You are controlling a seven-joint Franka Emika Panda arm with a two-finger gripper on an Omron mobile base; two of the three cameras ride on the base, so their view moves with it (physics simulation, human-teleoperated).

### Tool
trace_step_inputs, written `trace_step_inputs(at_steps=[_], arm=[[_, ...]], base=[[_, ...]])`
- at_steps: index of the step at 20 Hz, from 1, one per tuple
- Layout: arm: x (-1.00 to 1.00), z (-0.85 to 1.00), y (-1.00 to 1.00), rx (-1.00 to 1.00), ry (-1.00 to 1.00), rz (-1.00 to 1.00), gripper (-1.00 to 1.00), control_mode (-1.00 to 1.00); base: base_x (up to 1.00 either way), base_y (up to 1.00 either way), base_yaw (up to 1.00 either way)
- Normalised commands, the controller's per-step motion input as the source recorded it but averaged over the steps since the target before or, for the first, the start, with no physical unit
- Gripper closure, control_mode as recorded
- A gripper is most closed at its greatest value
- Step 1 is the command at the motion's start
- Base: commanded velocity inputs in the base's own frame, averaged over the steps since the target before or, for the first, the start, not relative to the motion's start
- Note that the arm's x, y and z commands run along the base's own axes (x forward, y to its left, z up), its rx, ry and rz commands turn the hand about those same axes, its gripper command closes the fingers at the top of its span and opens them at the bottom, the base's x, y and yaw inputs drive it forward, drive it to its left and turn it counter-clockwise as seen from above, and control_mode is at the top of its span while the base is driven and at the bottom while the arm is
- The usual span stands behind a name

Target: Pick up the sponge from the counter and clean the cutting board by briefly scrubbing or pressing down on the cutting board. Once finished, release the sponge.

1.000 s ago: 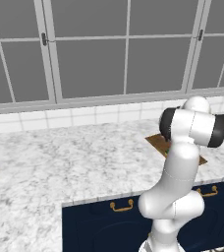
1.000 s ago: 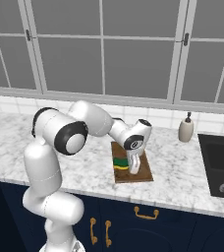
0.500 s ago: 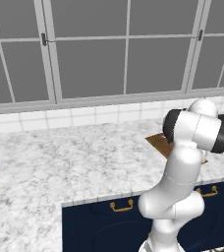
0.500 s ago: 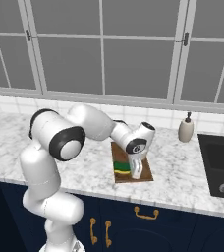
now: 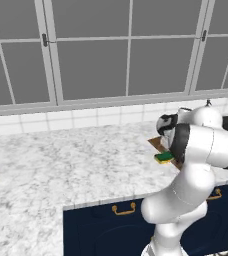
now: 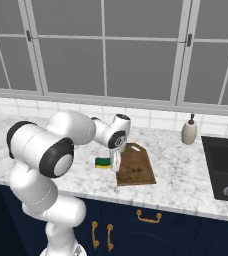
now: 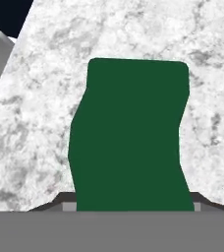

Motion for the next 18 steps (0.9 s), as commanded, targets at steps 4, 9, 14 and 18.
trace_step_inputs(at_steps=[4,9,14,18], arm=[[0.22,0.00,1.00,-0.03,0.06,0.01,1.00,-1.00],[0.17,-0.22,0.66,-0.01,0.00,0.00,1.00,-1.00],[0.00,-0.50,0.00,0.02,0.00,0.00,-1.00,-1.00],[0.00,-0.16,0.04,0.01,0.00,0.00,-1.00,-1.00]], base=[[0.00,0.00,0.00],[0.00,0.00,0.00],[0.00,0.00,0.00],[0.00,0.00,0.00]])
